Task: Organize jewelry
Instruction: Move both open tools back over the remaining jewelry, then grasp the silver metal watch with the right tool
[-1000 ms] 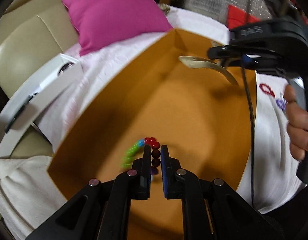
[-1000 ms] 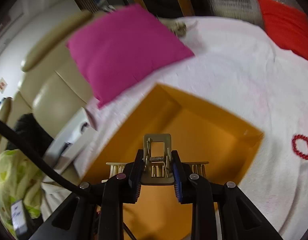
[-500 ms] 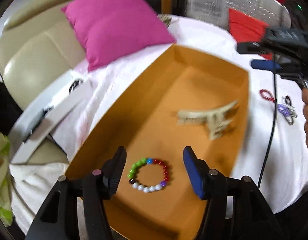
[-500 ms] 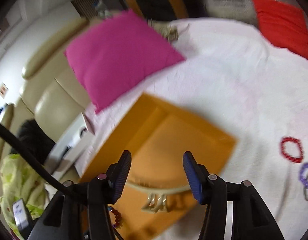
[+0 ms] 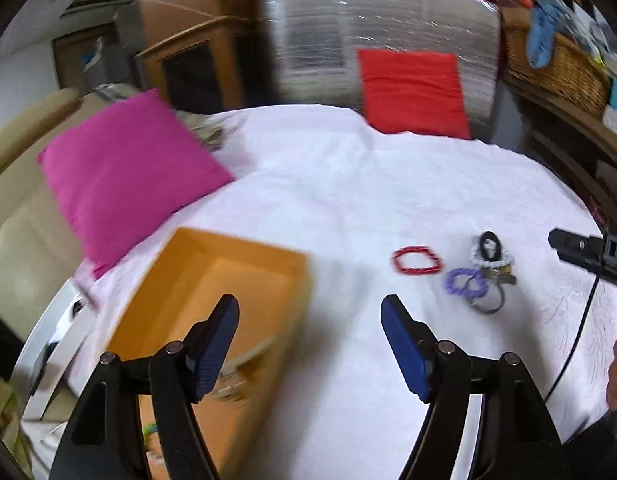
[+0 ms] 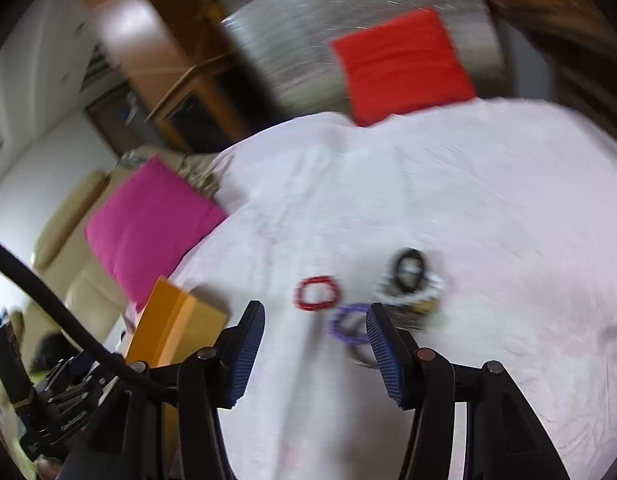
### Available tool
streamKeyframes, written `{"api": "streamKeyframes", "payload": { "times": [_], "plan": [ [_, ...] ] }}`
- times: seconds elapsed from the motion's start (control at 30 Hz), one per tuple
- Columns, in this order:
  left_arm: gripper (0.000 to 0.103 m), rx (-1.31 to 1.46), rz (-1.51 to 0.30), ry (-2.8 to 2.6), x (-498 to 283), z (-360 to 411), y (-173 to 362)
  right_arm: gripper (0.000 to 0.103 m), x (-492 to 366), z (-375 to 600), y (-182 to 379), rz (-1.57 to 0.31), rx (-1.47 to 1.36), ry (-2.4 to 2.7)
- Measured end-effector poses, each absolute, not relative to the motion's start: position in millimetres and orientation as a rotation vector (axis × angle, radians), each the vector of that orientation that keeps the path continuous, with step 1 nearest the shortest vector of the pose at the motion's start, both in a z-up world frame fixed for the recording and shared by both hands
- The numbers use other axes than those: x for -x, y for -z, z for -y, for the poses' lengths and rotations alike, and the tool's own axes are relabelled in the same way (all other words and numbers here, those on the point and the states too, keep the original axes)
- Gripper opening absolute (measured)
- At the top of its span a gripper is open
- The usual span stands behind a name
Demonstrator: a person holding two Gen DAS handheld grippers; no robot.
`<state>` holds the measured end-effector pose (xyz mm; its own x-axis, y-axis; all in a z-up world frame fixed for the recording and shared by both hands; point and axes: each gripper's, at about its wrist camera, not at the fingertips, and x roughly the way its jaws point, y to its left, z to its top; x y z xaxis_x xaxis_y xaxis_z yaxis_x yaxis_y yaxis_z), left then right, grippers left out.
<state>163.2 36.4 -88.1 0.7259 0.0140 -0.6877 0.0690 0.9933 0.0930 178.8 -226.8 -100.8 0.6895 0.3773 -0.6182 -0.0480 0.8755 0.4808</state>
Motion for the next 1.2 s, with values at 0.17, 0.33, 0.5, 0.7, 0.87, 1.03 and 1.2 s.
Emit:
{"api": "streamKeyframes", "payload": {
  "times": [0.17,0.33,0.5,0.7,0.87,1.03,1.2],
  "plan": [
    [0.074,-0.129,-0.801,0.047,-191,9,116,0.045,-196,274,138,-0.887,-0.571,-0.23],
    [0.074,-0.177,-0.842,0.093,-208,38,154,0.045,-206,306,160,-0.92,-0.653,-0.219],
    [0.074,-0.194,-0.887,0.132,-221,53,162,0.045,-224,312,186,-0.981,-0.76,-0.256],
    [0.074,-0.188,-0.906,0.136,-225,54,162,0.045,-245,293,212,-1.062,-0.864,-0.298],
    [0.074,-0.179,-0.917,0.127,-226,49,164,0.045,-250,288,226,-1.076,-0.946,-0.264],
    [0.074,-0.183,-0.916,0.132,-226,50,166,0.039,-254,292,239,-1.049,-1.077,-0.244],
    [0.074,-0.186,-0.925,0.123,-227,47,169,0.016,-253,292,248,-1.048,-1.161,-0.25]
  ]
}}
